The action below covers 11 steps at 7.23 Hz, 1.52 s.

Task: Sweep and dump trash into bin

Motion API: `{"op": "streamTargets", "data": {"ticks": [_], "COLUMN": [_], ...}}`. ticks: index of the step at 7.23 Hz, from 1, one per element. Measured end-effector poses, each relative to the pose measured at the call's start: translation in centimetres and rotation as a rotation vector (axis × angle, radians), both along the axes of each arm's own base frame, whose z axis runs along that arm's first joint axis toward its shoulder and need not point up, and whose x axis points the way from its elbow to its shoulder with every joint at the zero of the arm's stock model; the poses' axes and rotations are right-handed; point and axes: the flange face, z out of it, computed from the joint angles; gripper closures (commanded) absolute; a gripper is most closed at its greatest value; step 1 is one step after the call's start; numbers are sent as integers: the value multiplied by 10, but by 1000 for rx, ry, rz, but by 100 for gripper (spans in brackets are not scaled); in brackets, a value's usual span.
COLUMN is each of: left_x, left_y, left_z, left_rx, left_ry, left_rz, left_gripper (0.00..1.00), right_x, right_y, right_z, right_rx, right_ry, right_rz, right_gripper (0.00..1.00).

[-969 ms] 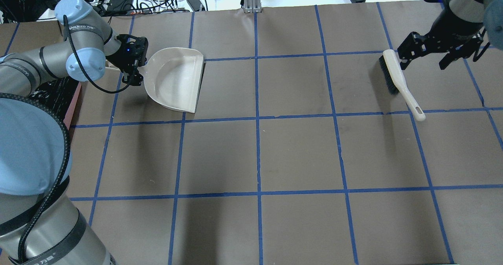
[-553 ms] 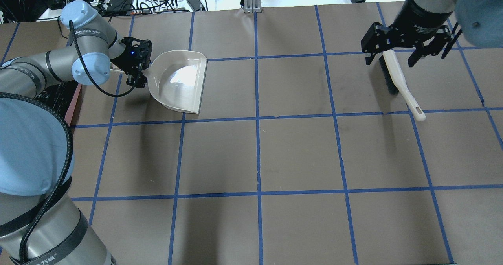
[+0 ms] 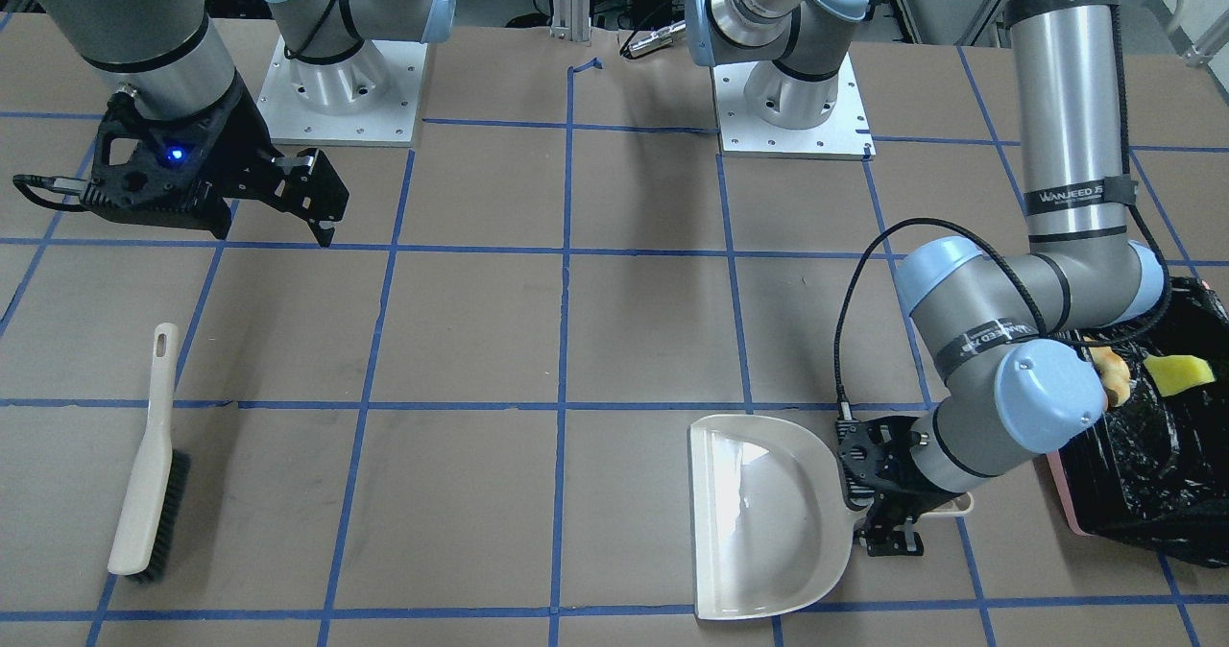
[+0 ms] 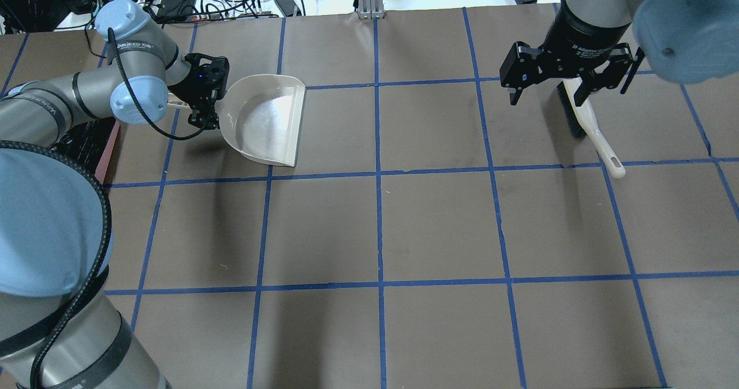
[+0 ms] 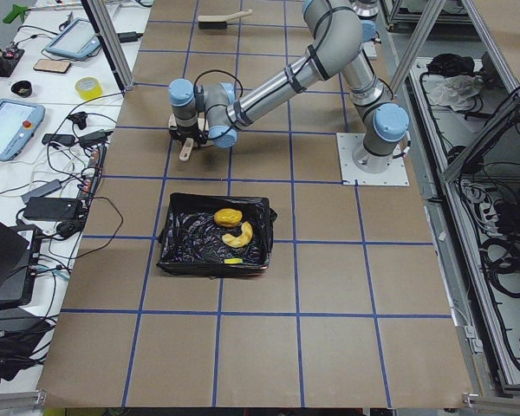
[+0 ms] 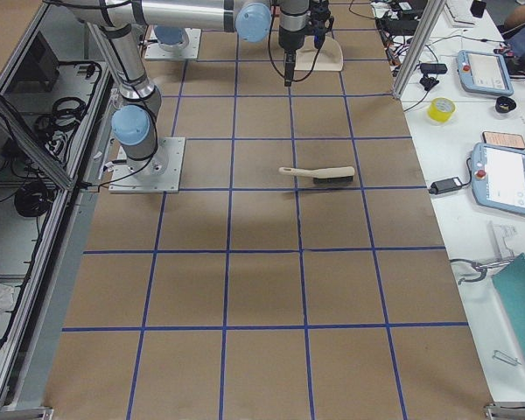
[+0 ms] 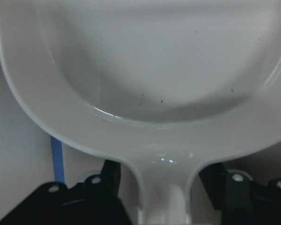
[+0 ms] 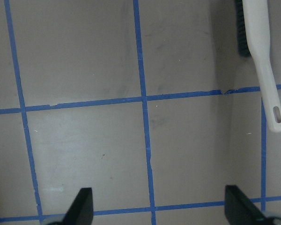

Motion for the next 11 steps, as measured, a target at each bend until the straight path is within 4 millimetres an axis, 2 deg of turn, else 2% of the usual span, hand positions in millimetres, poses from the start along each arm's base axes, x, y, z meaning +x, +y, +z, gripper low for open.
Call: {"op": "streamTargets", "data": {"ticks": [1, 2, 3, 5, 6, 7, 9, 11], "left_x": [-29, -43, -46, -36, -32, -30, -27, -25], "left_y": [6, 15, 26, 47, 59, 73, 104, 146], "left_z": [23, 47, 73, 119, 143, 168, 212, 250], "left_rx": [17, 41, 66, 89, 98, 106, 128, 153], "left_ry": [5, 10, 7, -12, -13, -11, -43, -106], "left_rz": [91, 157, 190, 245, 335, 479, 810, 1030], "left_gripper": [34, 34, 34, 33, 31, 25, 25, 25], "right_x": [1, 1, 0, 0, 0, 0, 1, 0], "right_y": [3, 5, 8, 11, 11, 11, 11, 11], "right_z": [5, 8, 12, 15, 15, 15, 15, 15], "right_rx": [-7, -14, -22, -27, -29, -30, -31, -31], "right_ry": [-5, -5, 0, 5, 3, -1, -3, 4], "right_rz": [5, 13, 16, 17, 17, 17, 18, 19], "right_gripper": [0, 0, 0, 0, 0, 0, 0, 0]}}
